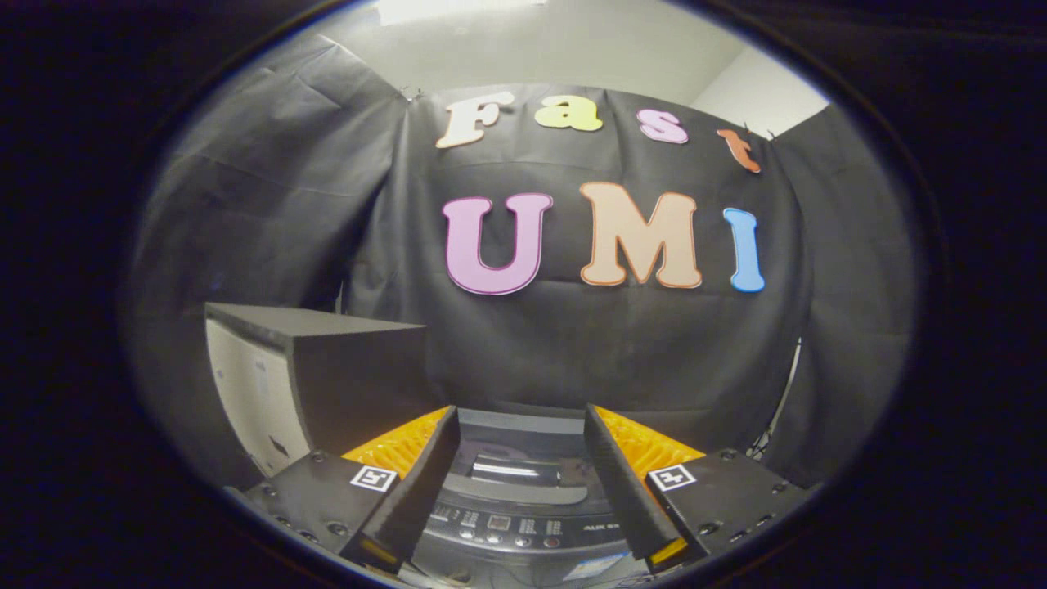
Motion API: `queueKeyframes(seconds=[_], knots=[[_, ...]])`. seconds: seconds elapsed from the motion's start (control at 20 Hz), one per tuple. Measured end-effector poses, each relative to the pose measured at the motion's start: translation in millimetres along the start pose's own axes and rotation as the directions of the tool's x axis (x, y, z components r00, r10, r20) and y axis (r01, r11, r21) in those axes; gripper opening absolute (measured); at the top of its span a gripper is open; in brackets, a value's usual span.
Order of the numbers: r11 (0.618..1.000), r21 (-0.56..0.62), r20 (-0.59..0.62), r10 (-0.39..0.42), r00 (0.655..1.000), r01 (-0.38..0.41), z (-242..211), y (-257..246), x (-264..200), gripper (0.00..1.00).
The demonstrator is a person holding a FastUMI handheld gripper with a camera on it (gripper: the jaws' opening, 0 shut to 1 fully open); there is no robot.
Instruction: Put the clothes into the washing machine and then close the washing machine lid.
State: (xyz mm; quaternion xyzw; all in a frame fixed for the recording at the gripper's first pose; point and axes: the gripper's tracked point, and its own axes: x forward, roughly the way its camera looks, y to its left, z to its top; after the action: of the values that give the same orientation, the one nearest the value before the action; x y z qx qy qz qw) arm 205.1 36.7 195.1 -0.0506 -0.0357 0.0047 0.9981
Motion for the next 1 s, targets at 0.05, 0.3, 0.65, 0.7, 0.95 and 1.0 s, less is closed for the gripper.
queueKeyframes(seconds=[0.05,0.3,0.65,0.7,0.95,1.0], knots=[[1.000,0.001,-0.001,0.001,1.000,-0.001,-6.8,-3.7,-13.1,0.96],[0.996,0.092,0.011,0.001,1.000,-0.002,-32.5,-22.3,-75.5,0.96],[0.994,0.099,-0.021,-0.038,0.999,0.040,-85.6,-36.2,-140.7,0.96],[0.995,0.091,-0.021,-0.038,0.999,0.040,-91.9,-35.6,-147.3,0.96],[0.996,0.087,-0.054,-0.002,0.999,0.006,-129.6,-23.5,-159.4,0.96],[0.995,0.095,-0.058,0.019,0.998,-0.013,-133.3,-18.9,-159.5,0.96]])
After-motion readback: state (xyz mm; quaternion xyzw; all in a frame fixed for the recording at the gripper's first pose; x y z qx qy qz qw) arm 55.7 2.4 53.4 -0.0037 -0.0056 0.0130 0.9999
